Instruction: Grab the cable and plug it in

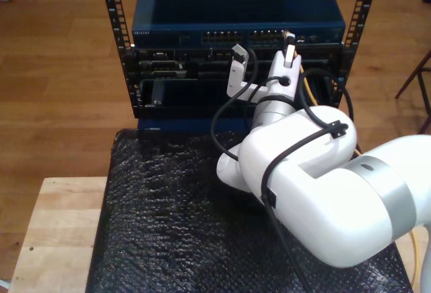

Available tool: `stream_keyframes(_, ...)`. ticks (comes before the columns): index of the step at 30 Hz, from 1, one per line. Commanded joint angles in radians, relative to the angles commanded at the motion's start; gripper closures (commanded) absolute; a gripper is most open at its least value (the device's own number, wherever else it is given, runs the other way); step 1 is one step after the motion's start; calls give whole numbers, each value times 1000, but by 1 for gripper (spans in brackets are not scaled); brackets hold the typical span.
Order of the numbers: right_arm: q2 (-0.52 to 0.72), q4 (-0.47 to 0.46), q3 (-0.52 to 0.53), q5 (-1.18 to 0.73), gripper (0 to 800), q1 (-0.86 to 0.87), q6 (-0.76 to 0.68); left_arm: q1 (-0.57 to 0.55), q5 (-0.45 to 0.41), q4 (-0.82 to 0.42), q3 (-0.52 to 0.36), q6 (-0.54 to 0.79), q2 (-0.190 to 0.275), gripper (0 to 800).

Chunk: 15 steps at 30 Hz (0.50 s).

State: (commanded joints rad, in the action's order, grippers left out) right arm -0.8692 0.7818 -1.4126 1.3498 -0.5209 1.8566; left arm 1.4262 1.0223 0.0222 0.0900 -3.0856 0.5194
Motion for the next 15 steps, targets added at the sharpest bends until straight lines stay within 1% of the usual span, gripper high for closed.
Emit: stream_keyframes(15,-15,-3,-18,-3,800,3,0,0,0,0,0,0,0,0)
